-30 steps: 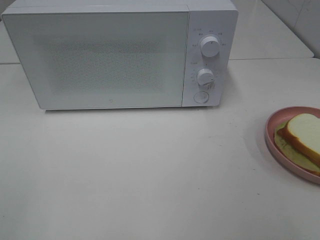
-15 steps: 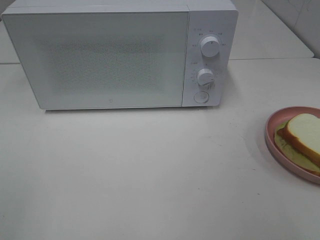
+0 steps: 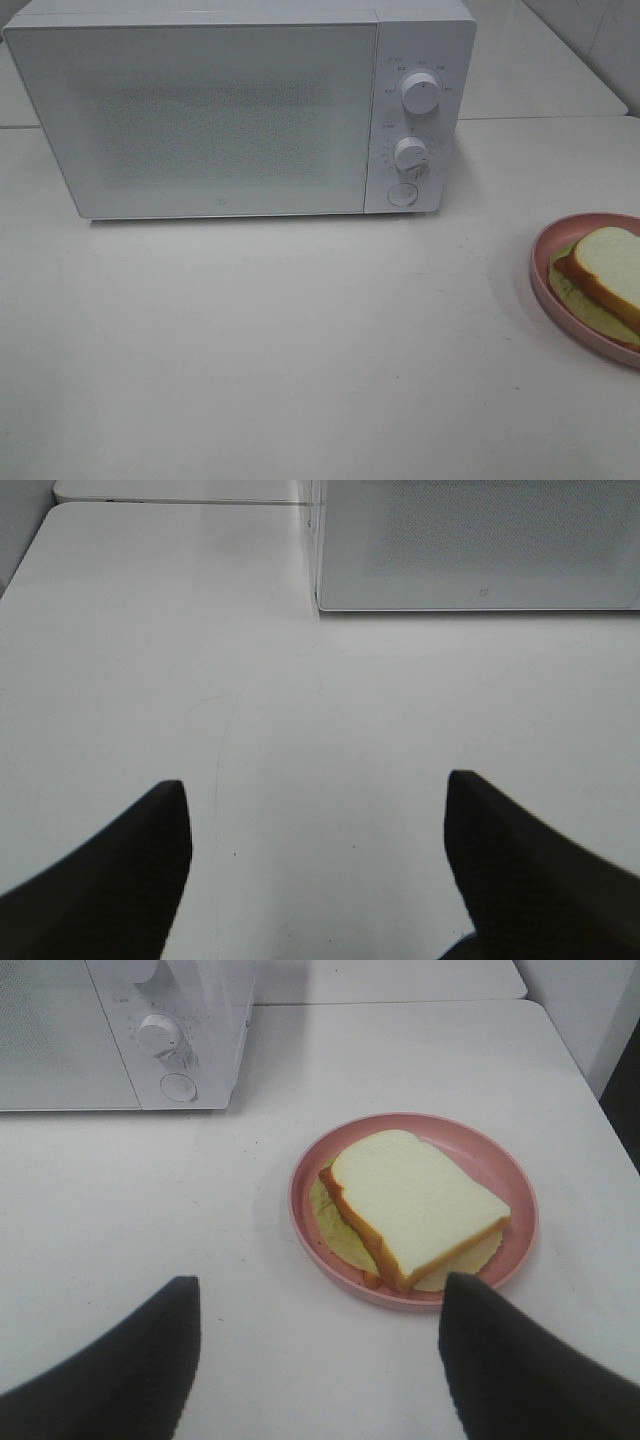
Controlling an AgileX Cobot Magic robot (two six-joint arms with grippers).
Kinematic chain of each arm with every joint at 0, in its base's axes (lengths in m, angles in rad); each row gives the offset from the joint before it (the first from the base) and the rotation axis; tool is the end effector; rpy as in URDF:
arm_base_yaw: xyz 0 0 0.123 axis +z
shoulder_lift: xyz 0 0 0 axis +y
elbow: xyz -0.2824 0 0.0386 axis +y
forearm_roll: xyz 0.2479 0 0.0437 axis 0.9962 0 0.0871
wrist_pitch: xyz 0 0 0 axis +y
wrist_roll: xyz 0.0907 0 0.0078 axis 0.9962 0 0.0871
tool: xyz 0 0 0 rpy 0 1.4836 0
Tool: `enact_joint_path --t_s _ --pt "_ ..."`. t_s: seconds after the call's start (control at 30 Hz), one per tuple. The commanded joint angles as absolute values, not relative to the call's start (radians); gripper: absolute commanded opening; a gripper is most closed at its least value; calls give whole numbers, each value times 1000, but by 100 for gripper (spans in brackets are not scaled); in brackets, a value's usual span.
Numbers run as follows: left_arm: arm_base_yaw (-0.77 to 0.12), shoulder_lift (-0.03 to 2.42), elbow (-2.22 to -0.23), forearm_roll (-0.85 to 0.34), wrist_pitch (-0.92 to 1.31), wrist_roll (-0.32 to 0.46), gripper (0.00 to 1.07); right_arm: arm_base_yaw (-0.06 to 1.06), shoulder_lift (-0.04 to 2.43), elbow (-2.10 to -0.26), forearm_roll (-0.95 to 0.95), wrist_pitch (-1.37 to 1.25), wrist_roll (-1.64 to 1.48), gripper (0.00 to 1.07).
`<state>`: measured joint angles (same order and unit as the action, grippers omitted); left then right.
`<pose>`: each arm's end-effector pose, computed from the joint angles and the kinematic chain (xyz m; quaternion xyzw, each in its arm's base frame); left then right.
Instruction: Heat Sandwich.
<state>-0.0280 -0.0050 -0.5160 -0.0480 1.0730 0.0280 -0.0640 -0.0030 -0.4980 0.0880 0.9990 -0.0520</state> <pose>-0.0082 -0.0036 0.2806 0.0251 0.8503 -0.0240 0.5251 -0.0024 0.0069 0.2819 0.0047 0.8356 0.0122 0.5491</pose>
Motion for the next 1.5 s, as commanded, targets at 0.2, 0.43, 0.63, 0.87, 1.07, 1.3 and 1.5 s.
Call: enact_joint_path --t_s 0.2,0.43,0.63,0.87,1.07,1.3,1.5 --pt "-22 -25 -515 -49 1070 22 68 -66 -32 -496 92 997 -58 67" --pt "-22 -25 -515 -49 1070 22 68 -66 -32 -496 92 997 -58 67" --pt "-22 -25 -515 -49 1070 22 68 -66 -32 -496 92 997 -58 67" --pt "-22 -25 -515 -49 1070 22 68 -66 -32 -496 92 997 -58 67" --pt "-22 -25 -515 -49 1070 22 68 -66 -32 -496 92 997 -58 67" --pt "-22 -25 -515 -49 1070 22 68 -66 -32 -496 92 997 -58 67" --pt "-22 -25 -515 -49 1070 22 68 -66 -32 -496 92 997 -58 67"
